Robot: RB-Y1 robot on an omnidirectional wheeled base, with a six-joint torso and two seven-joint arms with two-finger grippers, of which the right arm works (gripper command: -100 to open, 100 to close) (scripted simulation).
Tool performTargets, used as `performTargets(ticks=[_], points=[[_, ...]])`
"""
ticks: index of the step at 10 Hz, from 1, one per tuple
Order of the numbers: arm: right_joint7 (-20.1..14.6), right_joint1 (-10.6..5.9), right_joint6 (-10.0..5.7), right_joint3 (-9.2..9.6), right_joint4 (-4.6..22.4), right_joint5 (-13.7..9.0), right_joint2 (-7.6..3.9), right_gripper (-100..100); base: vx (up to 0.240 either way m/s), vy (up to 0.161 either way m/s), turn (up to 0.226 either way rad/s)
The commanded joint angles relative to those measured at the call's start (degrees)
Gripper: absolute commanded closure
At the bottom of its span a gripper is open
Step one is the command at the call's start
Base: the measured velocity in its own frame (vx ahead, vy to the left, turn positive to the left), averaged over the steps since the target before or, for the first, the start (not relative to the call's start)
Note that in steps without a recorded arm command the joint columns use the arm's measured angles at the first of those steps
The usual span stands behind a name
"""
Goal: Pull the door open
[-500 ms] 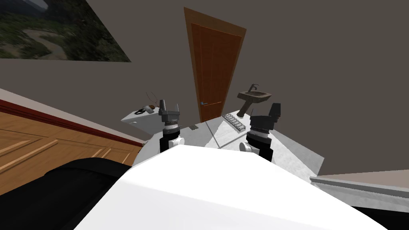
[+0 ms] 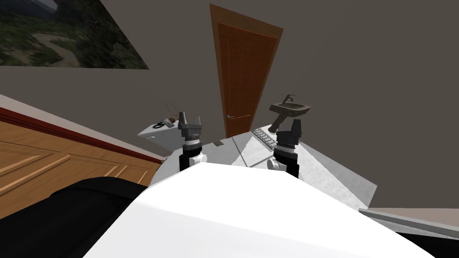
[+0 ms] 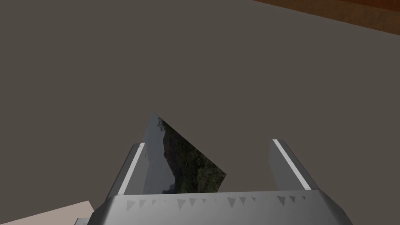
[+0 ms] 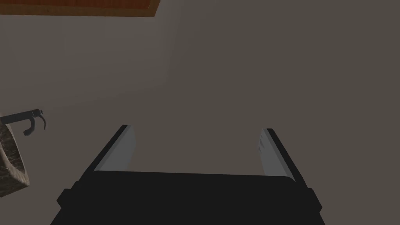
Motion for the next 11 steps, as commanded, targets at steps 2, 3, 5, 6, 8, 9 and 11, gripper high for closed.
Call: performTargets(ticks=[2, 3, 5, 6, 8, 9, 11], points=[[-0.55, -1.34, -0.66, -0.08, 3.38, 0.22, -0.75, -100, 0.075, 0.018, 0.059], [-0.77, -1.81, -0.9, -0.12, 4.65, 0.29, -1.05, -100, 0.075, 0.007, 0.064], [-1.31, -2.95, -1.49, -0.21, 7.76, 0.47, -1.7, -100, 0.076, 0.011, 0.069], [-1.59, -3.54, -1.8, -0.25, 9.36, 0.57, -2.02, -100, 0.093, 0.019, 0.093], [-2.18, -4.78, -2.44, -0.35, 12.73, 0.76, -2.68, -100, 0.094, 0.017, 0.072], [-2.5, -5.47, -2.79, -0.4, 14.28, 0.87, -3.01, -100, 0.099, 0.02, 0.084], [-2.82, -6.15, -3.15, -0.45, 16.44, 0.98, -3.34, -100, 0.08, 0.018, 0.061]])
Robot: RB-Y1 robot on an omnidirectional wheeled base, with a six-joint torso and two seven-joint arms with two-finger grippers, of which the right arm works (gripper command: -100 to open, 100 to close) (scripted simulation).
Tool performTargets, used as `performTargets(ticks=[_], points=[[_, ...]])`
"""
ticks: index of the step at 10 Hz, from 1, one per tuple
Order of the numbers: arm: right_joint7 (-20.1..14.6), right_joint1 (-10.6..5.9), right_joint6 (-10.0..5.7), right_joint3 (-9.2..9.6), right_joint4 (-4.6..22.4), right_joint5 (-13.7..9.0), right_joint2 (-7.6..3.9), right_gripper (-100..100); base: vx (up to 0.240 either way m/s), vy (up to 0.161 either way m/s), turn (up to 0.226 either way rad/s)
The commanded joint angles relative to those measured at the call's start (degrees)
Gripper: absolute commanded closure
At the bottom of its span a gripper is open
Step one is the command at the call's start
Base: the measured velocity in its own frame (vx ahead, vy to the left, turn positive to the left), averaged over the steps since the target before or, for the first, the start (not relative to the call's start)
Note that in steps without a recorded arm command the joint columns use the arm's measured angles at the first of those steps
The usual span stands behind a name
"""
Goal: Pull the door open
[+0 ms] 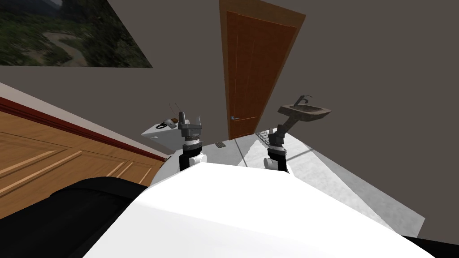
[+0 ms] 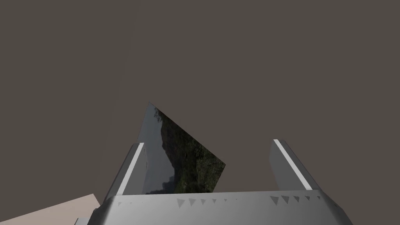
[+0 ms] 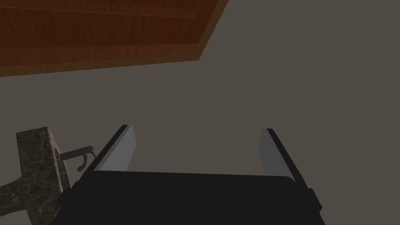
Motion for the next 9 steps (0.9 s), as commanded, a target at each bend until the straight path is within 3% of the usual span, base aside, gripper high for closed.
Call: performTargets(ticks=[1, 9], points=[[-0.27, -0.7, -0.69, 0.07, 2.54, 0.2, -0.27, -100, 0.035, 0.013, 0.051], [-2.06, -4.48, -2.64, -0.22, 12.79, 0.8, -1.84, -100, 0.067, 0.013, 0.066]])
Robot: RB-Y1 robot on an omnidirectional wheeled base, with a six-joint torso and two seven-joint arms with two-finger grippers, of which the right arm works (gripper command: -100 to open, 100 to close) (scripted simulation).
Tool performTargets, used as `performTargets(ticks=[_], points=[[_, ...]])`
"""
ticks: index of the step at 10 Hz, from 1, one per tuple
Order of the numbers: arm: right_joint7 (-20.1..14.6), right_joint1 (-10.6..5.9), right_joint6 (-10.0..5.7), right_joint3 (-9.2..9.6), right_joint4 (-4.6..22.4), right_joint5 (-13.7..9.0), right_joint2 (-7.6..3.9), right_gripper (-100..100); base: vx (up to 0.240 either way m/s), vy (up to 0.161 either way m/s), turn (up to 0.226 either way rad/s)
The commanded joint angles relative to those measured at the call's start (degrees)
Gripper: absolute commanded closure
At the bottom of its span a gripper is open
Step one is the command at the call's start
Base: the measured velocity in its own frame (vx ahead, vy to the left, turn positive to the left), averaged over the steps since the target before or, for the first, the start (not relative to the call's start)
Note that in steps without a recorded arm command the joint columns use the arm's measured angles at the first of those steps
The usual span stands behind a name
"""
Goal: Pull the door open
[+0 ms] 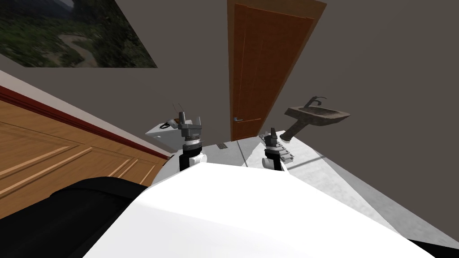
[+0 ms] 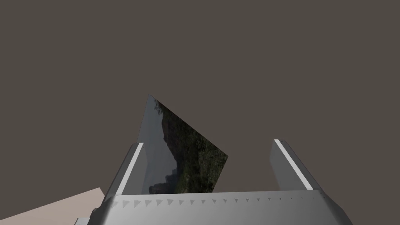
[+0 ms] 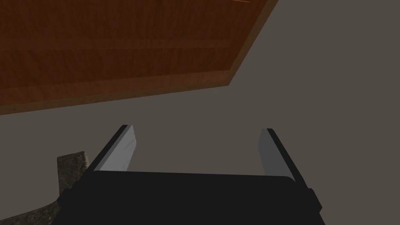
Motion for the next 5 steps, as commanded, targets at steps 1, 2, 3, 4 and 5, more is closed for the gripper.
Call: performTargets(ticks=[1, 2, 3, 4, 5], points=[[-0.37, -0.89, -0.61, 0.0, 2.76, 0.2, -0.24, -100, 0.052, 0.009, 0.057], [-0.75, -1.69, -1.02, -0.06, 4.22, 0.33, -0.54, -100, 0.079, 0.009, 0.112], [-0.75, -1.69, -1.02, -0.06, 4.94, 0.33, -0.54, -100, 0.065, 0.005, 0.035], [-1.13, -2.49, -1.43, -0.12, 7.11, 0.45, -0.83, -100, 0.06, 0.014, 0.062], [-1.51, -3.3, -1.86, -0.18, 9.12, 0.58, -1.11, -100, 0.075, 0.015, 0.108]])
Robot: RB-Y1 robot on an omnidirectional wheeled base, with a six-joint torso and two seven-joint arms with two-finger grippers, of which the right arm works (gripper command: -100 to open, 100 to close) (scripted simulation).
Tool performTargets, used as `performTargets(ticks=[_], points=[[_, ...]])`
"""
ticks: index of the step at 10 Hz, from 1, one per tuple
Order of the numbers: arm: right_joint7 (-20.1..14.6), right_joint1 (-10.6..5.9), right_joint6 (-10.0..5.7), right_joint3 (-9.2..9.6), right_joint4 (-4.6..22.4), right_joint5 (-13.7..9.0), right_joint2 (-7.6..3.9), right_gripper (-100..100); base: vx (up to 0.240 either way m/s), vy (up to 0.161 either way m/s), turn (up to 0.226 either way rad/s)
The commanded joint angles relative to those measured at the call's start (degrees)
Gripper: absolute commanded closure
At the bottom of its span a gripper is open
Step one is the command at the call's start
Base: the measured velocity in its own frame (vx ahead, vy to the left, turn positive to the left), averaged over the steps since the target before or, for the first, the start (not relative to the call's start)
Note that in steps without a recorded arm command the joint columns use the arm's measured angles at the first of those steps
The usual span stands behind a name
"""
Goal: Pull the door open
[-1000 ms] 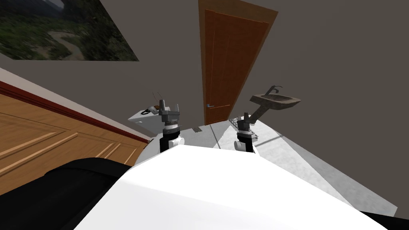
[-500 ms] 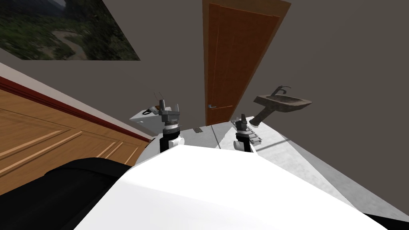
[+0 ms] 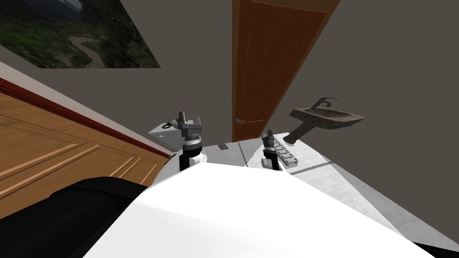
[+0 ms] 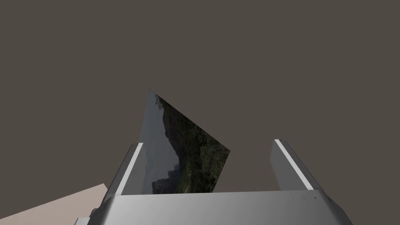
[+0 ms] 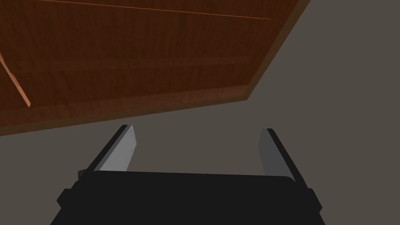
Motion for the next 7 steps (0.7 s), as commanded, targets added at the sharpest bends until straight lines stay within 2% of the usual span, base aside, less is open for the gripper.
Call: performTargets(ticks=[1, 3, 4, 7], points=[[-0.18, -0.56, -0.3, 0.01, 1.61, 0.12, -0.09, -100, 0.065, 0.003, 0.037], [-0.96, -2.21, -1.15, -0.12, 5.5, 0.38, -0.63, -100, 0.081, 0.016, 0.087], [-0.96, -2.21, -1.15, -0.12, 6.09, 0.38, -0.63, -100, 0.061, 0.008, 0.038], [-2.13, -4.69, -2.43, -0.31, 12.55, 0.77, -1.41, -100, 0.08, 0.012, 0.099]])
